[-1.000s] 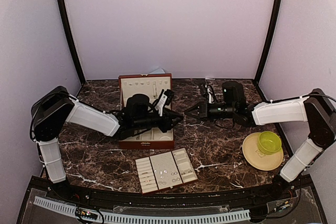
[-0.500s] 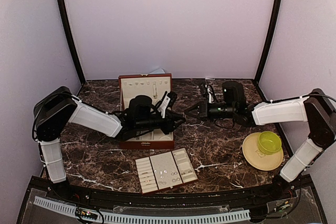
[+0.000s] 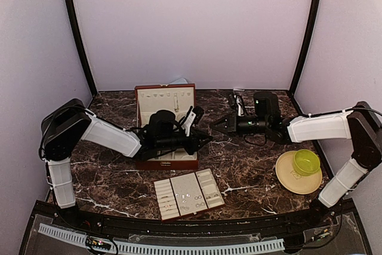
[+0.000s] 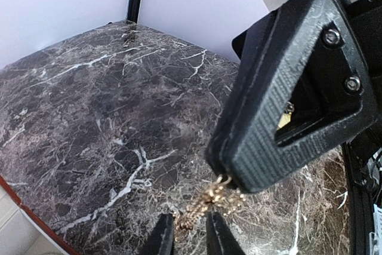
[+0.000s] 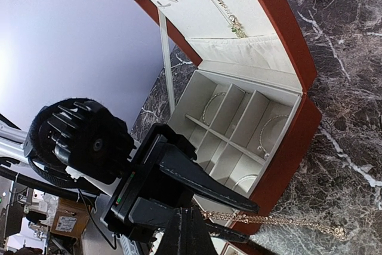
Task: Organize the mixed jewelry
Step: Pass from the right arm to the left
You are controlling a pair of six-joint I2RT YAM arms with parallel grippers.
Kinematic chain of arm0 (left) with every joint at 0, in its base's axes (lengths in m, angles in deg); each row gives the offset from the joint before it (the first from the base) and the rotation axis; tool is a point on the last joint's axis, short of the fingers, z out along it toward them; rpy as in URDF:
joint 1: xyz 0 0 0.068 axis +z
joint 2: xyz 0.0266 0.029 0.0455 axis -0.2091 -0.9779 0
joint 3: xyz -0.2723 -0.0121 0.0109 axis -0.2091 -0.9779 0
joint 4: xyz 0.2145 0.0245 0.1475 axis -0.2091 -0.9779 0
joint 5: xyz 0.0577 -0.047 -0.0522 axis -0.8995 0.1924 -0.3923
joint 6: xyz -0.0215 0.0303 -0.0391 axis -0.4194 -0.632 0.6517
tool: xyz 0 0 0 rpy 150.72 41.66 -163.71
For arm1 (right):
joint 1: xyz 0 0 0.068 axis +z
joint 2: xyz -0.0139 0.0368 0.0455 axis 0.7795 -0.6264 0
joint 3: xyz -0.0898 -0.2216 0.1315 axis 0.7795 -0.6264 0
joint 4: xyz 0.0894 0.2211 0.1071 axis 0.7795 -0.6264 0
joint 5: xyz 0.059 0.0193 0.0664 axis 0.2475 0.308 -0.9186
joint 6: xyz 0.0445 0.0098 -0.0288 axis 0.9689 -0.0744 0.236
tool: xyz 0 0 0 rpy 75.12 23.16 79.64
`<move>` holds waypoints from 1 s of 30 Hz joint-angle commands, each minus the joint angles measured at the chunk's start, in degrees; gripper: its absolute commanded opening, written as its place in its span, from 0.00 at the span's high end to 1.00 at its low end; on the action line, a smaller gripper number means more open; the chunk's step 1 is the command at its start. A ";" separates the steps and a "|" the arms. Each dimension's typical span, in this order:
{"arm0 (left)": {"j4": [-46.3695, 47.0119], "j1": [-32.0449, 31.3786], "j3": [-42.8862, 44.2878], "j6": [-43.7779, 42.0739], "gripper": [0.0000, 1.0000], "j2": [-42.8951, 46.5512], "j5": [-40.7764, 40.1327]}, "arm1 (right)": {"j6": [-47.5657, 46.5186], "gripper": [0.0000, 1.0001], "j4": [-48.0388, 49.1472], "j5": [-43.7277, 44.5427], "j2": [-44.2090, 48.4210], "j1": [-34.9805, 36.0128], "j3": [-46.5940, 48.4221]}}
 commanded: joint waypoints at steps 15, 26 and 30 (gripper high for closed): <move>-0.07 -0.39 1.26 -1.43 1.00 0.66 0.12 | 0.45 1.00 1.98 1.03 1.90 0.00 -0.50; -1.74 -0.38 -0.69 -2.90 0.97 3.61 0.05 | 0.33 1.00 2.04 2.07 2.32 -0.01 -0.82; -1.83 -0.43 -0.91 -2.92 0.96 3.60 0.05 | 0.35 1.00 2.06 2.07 2.48 -0.01 -0.88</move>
